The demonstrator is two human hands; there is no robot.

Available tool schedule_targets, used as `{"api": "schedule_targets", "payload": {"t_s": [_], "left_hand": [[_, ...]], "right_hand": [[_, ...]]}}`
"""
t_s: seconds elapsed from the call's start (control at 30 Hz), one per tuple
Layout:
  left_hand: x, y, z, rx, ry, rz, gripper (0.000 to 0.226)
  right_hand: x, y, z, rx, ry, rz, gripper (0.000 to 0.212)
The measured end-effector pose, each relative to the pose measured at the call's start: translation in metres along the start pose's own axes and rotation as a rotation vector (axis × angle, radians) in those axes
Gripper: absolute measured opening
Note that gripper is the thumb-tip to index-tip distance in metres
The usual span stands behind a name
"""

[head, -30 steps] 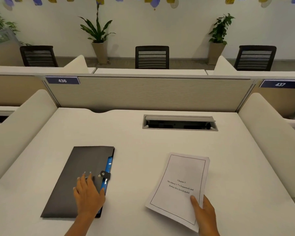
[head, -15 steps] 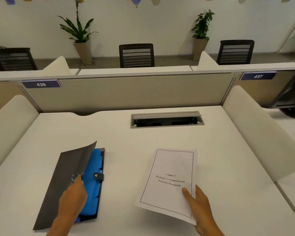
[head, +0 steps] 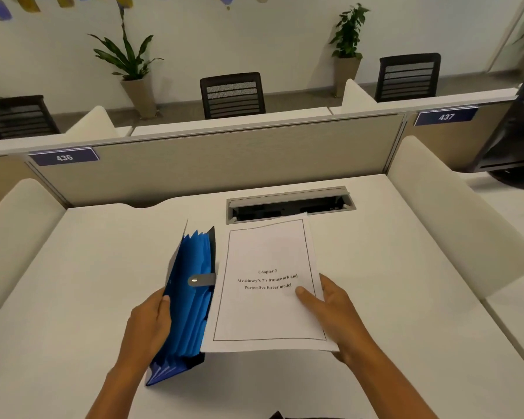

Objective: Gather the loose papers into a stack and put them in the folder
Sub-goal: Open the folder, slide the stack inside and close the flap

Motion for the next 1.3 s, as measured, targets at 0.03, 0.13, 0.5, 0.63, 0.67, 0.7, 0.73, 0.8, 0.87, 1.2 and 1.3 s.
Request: {"api": "schedule_targets", "payload": {"t_s": [0.03,0.13,0.5,0.63,0.67,0.7,0.73,0.8,0.87,1.2,1.3], "left_hand": [[-0.003,-0.005,-0.001,0.003,0.009,-0.003,0.025],[-0.012,-0.02,-0.006,0.03,0.022,-0.013,0.025],[-0.032,-0.049,-0.022,0.08,0.022,-0.09,0.022],[-0.032,-0.055,-0.022,0.082,0.018,-0.086,0.029],[-0.033,-0.056,-0.023,0.086,0.017,-0.084,0.03],[-0.034,-0.057,-0.023,0.089,0.017,-0.085,0.03],[-0.035,-0.058,-0.024,0.091,0.016,-0.085,0.032],[-0.036,-0.058,-0.026,0.093,0.008,-0.082,0.036],[-0.036,-0.058,-0.026,0.1,0.004,-0.078,0.04],[-0.041,-0.069,-0.031,0.11,0.002,-0.063,0.03],[-0.043,-0.074,-0.033,0.122,-0.002,-0.074,0.033]], "right_hand": [[0.007,0.0,0.0,0.01,0.01,-0.011,0.022],[0.023,-0.001,0.001,0.046,0.033,-0.059,0.023],[0.042,-0.004,0.011,0.05,0.017,-0.267,0.025],[0.054,-0.012,0.019,0.053,0.028,-0.336,0.025],[0.056,-0.015,0.02,0.053,0.03,-0.359,0.027],[0.057,-0.019,0.022,0.049,0.032,-0.387,0.029],[0.059,-0.024,0.024,0.042,0.03,-0.42,0.031],[0.06,-0.034,0.026,0.022,0.032,-0.491,0.033],[0.062,-0.044,0.028,-0.01,0.058,-0.568,0.023],[0.045,-0.082,0.031,-0.087,0.088,-0.738,0.019],[0.034,-0.094,0.031,-0.039,0.042,-0.707,0.021]]}}
Point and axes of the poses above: each hand's wrist, its own z-axis towards the middle knuckle, its own y-axis out of the back of the hand, x = y × z, the point moved 6 cm from there along z, towards the middle knuckle, and after that the axes turned 11 degrees about -z, right-handed, at the moved point
